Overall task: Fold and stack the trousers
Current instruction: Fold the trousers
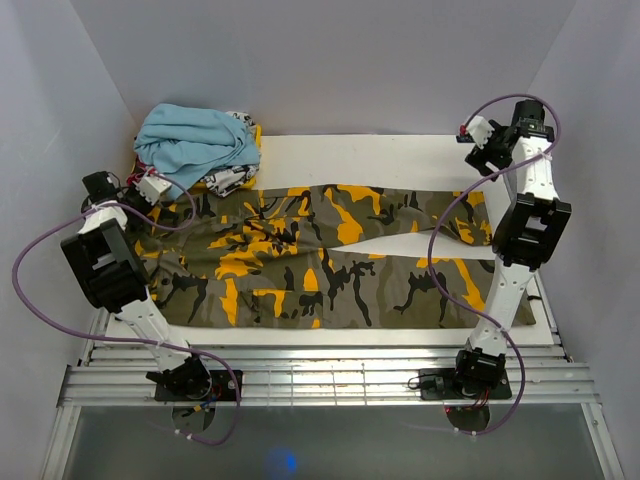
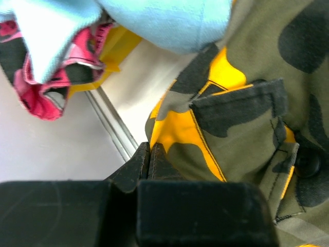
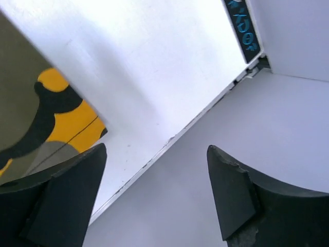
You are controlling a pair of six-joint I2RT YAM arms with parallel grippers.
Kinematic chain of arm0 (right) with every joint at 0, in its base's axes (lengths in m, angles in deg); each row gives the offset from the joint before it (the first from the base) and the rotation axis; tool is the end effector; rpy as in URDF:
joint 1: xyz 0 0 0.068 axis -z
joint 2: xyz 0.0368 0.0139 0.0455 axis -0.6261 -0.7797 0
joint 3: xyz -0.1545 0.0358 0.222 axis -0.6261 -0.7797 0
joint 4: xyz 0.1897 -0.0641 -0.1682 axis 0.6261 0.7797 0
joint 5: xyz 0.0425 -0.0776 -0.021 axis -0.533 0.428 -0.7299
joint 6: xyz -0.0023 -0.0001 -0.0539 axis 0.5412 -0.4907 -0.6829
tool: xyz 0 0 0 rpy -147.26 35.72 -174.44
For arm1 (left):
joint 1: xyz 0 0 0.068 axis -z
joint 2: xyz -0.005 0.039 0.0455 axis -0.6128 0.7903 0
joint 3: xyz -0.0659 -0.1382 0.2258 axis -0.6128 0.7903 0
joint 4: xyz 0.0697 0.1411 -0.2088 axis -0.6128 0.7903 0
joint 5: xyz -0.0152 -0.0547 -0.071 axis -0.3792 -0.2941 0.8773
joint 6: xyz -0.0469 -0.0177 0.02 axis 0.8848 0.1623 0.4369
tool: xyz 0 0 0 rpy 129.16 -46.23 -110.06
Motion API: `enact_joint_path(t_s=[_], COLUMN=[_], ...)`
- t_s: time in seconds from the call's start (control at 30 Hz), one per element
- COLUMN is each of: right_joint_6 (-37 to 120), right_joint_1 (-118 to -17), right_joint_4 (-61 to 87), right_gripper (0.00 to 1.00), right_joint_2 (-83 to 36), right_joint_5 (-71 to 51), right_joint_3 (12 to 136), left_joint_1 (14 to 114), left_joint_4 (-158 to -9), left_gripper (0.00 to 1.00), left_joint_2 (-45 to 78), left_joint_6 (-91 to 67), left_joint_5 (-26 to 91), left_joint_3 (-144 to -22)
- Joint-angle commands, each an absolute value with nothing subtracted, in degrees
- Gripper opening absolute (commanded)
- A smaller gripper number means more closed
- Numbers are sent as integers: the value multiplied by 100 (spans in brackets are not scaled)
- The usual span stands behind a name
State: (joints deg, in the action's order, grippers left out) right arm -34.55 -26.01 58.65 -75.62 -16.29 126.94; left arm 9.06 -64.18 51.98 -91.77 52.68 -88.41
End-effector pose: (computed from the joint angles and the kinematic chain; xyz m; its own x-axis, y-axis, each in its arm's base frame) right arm 0.5066 -0.1060 0.2650 -0.3298 -0.8559 -0.3983 -0.6791 0.5082 -0.5297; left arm 0.3748 0.1862 0.1947 -0.4042 0.7095 -0.5772 0.5684 0.6893 0.4492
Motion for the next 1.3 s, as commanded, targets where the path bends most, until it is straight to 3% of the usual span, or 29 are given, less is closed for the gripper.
enact_joint_path(t_s=[0.0, 0.17, 0.43, 0.47, 0.57, 0.73, 0.87, 1.27], right_joint_6=[-4343, -4679, -4521, -4521, -4626, -4915, -4952, -3581], right_joint_1=[-2558, -2488, -2418, -2426, -2435, -2426, -2435, -1935], right_joint_4=[6327, 6088, 5860, 5869, 6157, 6966, 7696, 5966], right_gripper=[86, 94, 89, 86, 60, 44, 9, 8], right_joint_2=[-7882, -7916, -8461, -8505, -8672, -8831, -8858, -6942], right_joint_5=[-1841, -2430, -2457, -2457, -2396, -2176, -2079, -3107], right_joint_3=[12475, 11989, 12104, 12086, 12077, 12042, 12094, 11893], left_joint_1=[949, 967, 975, 975, 967, 967, 967, 835], left_joint_4=[-6385, -6394, -6491, -6491, -6421, -6236, -5982, -5973], left_gripper=[0, 0, 0, 0, 0, 0, 0, 0], left_joint_2=[4764, 4614, 4456, 4447, 4447, 4508, 4544, 4123], left_joint_6=[-9329, -9408, -9249, -9267, -9311, -9329, -9215, -8256], left_joint_5=[5574, 5591, 5547, 5565, 5539, 5591, 5688, 6012], left_joint_3=[-8694, -8553, -8474, -8431, -8404, -8518, -8685, -9309])
